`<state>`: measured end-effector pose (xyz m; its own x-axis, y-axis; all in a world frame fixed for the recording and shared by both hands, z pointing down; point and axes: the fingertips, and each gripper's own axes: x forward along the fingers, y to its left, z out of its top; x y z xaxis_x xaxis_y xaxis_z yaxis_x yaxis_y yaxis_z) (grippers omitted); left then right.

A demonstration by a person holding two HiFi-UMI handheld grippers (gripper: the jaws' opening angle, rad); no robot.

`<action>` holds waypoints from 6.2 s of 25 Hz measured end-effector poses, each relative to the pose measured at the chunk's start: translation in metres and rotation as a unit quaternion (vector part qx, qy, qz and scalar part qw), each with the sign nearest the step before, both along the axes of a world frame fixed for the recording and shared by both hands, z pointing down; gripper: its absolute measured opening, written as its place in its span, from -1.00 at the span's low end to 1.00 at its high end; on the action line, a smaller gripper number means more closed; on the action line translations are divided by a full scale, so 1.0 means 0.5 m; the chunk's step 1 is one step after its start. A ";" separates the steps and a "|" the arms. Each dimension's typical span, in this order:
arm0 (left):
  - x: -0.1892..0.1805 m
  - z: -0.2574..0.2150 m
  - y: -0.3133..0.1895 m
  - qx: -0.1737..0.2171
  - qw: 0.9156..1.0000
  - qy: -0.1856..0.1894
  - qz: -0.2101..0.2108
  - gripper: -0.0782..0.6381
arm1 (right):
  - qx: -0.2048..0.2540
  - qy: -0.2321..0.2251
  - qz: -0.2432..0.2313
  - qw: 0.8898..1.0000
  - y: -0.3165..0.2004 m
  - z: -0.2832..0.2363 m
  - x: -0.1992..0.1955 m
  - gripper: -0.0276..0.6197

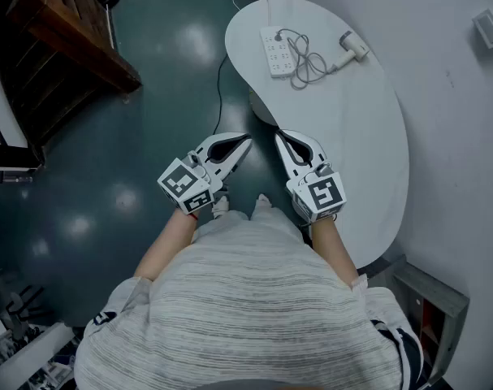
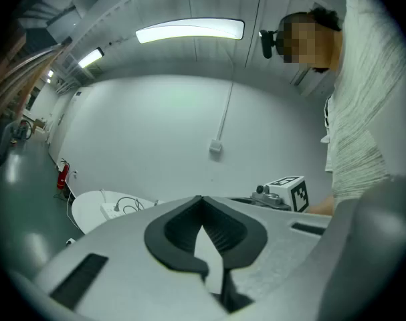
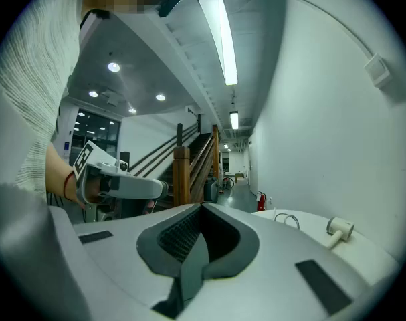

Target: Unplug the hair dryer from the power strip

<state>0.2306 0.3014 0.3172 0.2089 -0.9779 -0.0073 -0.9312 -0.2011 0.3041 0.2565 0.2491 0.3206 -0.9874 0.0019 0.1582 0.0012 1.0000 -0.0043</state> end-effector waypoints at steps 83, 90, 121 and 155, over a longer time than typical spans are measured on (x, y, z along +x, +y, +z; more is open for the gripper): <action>-0.451 0.135 -0.548 -0.080 0.934 -0.081 0.338 -0.76 | -0.078 0.036 0.190 0.978 -0.456 0.103 -0.449 -0.83; -0.502 0.169 -0.631 -0.090 0.875 -0.097 0.465 -0.76 | -0.108 0.056 0.285 0.951 -0.510 0.148 -0.502 -0.83; -0.509 0.378 -0.701 -0.095 0.669 -0.322 0.663 0.10 | -0.193 0.137 0.384 0.893 -0.592 0.329 -0.545 -0.79; -0.487 0.555 -0.693 -0.081 0.497 -0.478 0.720 0.52 | -0.207 0.217 0.372 0.878 -0.590 0.387 -0.548 -0.55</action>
